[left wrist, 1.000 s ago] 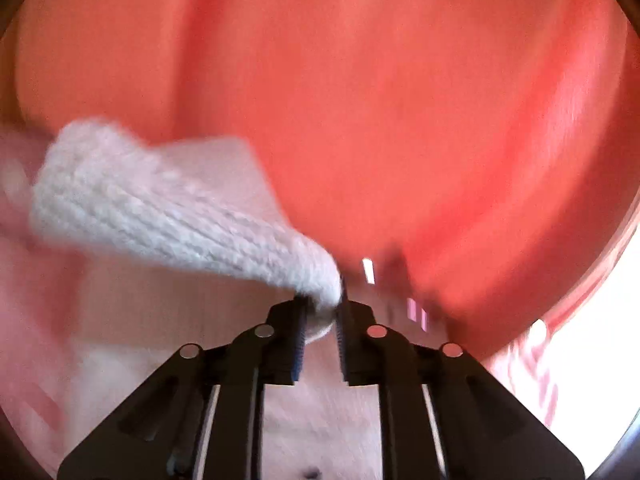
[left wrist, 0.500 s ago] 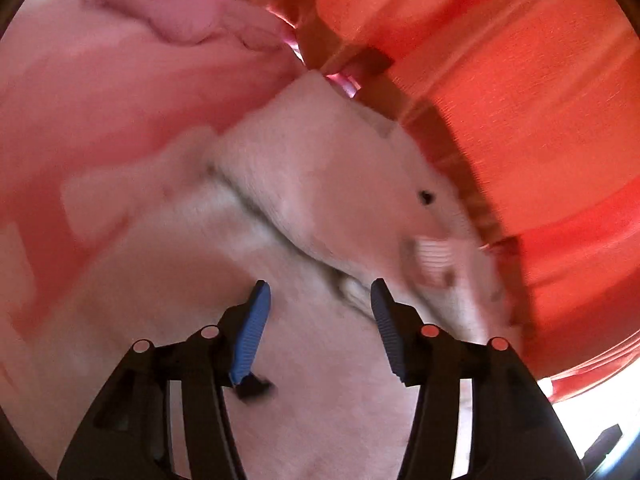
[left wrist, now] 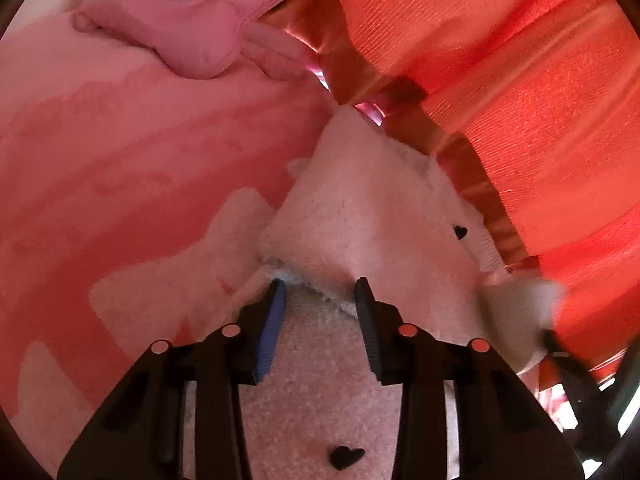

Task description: Fold small clothes

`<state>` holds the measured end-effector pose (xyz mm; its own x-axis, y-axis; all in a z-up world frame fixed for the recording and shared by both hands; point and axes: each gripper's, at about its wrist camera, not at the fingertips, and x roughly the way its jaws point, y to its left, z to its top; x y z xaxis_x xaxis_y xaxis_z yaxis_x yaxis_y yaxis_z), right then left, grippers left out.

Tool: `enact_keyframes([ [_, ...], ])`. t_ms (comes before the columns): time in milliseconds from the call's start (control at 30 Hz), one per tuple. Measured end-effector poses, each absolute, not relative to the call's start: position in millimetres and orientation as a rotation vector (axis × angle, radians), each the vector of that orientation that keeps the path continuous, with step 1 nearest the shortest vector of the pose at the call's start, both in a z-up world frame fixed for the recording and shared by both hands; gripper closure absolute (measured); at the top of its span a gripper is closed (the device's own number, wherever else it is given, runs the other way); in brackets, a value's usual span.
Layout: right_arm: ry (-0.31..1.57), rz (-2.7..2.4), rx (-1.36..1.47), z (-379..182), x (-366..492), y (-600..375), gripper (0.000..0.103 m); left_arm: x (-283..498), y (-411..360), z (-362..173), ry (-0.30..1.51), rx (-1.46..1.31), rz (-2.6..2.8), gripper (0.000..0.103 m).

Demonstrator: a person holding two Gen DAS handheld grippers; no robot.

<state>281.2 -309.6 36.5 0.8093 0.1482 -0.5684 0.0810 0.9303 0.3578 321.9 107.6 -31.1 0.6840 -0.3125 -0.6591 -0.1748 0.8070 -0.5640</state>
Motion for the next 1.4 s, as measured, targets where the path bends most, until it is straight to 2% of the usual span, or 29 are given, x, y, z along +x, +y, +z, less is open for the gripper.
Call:
enact_keyframes([
  [33,0.604,-0.001,0.508,33.1,262.1,-347.5,0.103,322.3,106.7,-30.4,0.831,-0.64,-0.081,0.069],
  [100,0.6,-0.122,0.595,17.9,244.9,-393.1,0.103,322.5,104.7,-30.0,0.831,-0.634,-0.074,0.069],
  [200,0.723,-0.247,0.608,-27.2,236.7,-438.0,0.103,321.1,98.3,-28.2,0.828,-0.597,-0.063,0.069],
  [300,0.736,-0.201,0.75,-48.2,227.8,-455.6,0.096,319.6,96.7,-25.1,0.818,-0.6,-0.06,0.068],
  [367,0.706,-0.163,0.784,-38.7,227.7,-453.1,0.084,317.8,100.2,-22.5,0.803,-0.645,-0.063,0.065],
  [433,0.658,-0.107,0.755,-26.7,233.0,-438.9,0.043,317.8,102.9,-18.5,0.785,-0.657,-0.06,0.063],
  [500,0.656,-0.09,0.688,-20.9,243.9,-421.2,0.038,319.6,104.2,-19.4,0.783,-0.641,-0.054,0.062],
  [600,0.69,-0.058,0.643,-26.6,268.6,-403.1,0.038,322.4,111.1,-28.0,0.783,-0.672,-0.049,0.064],
  [667,0.703,-0.065,0.631,-32.5,282.2,-393.4,0.038,324.5,110.4,-28.2,0.783,-0.635,-0.026,0.076],
  [700,0.71,-0.081,0.61,-32.1,291.3,-390.0,0.043,325.2,109.2,-28.1,0.784,-0.614,-0.015,0.08],
  [767,0.729,-0.06,0.572,-23.9,303.6,-381.1,0.09,325.7,110.5,-30.6,0.788,-0.616,-0.01,0.088],
  [800,0.712,-0.042,0.581,-15.2,302.5,-379.7,0.095,326.1,111.4,-30.9,0.792,-0.616,-0.011,0.089],
  [933,0.49,-0.046,0.568,23.3,250.7,-396.7,0.097,327.8,110.7,-30.6,0.807,-0.604,-0.019,0.091],
  [1000,0.634,-0.149,0.517,-9.3,264.3,-407.4,0.097,328.9,106.6,-31.7,0.817,-0.591,-0.029,0.091],
  [1067,0.681,-0.158,0.602,-42.4,261.8,-417.8,0.097,328.4,100.1,-30.5,0.82,-0.551,-0.024,0.091],
  [1233,0.567,-0.107,0.537,7.3,251.6,-410.4,0.097,329.9,100.2,-31.1,0.818,-0.539,-0.023,0.091],
  [1333,0.703,-0.174,0.446,-24.5,269.5,-404.9,0.097,329.0,96.3,-31.1,0.813,-0.51,-0.014,0.091],
  [1400,0.693,-0.161,0.487,-27.9,264.2,-410.3,0.097,328.8,95.7,-31.2,0.813,-0.501,-0.013,0.091],
])
